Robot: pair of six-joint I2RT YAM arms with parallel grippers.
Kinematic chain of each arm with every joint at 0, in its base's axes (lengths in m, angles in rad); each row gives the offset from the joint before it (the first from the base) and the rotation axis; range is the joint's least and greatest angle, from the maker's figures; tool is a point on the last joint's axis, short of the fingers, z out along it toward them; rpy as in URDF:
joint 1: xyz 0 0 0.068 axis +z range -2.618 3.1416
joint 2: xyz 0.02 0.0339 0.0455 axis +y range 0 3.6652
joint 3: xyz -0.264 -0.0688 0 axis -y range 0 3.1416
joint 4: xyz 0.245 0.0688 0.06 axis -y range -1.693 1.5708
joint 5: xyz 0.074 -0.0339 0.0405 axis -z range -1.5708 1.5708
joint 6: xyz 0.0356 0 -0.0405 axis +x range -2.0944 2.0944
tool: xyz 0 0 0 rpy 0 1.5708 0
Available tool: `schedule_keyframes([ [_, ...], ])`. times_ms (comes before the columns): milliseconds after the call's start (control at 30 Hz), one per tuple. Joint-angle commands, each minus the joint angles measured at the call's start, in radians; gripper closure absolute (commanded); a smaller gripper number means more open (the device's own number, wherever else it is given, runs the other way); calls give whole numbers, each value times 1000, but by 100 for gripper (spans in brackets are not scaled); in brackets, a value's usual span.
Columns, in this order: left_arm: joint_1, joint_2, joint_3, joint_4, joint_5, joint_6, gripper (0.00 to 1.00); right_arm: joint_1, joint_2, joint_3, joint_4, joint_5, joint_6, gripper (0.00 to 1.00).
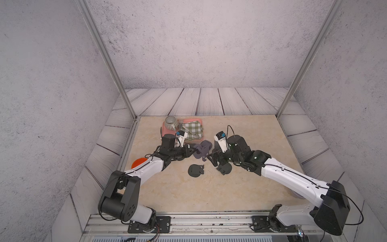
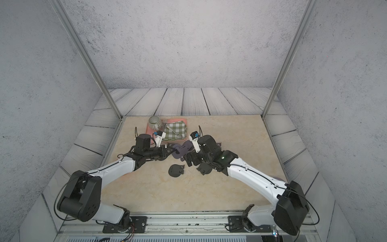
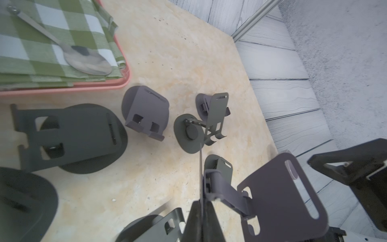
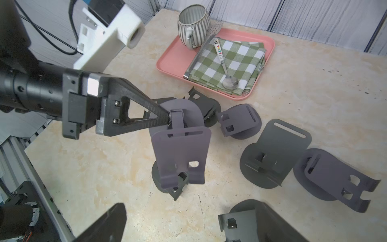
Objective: Open the phone stand
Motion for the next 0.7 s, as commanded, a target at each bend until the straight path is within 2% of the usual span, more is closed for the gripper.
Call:
schedule_keyframes([
  [0, -2, -13, -18, 135, 92, -33, 100, -2, 29, 22, 15, -29, 9, 1],
  [400, -2, 15, -35, 226, 153, -71, 100, -2, 92, 69, 24, -31, 3, 1],
  [667, -2, 19, -36, 247, 165, -82, 100, -3, 117, 96, 29, -38, 0, 12],
])
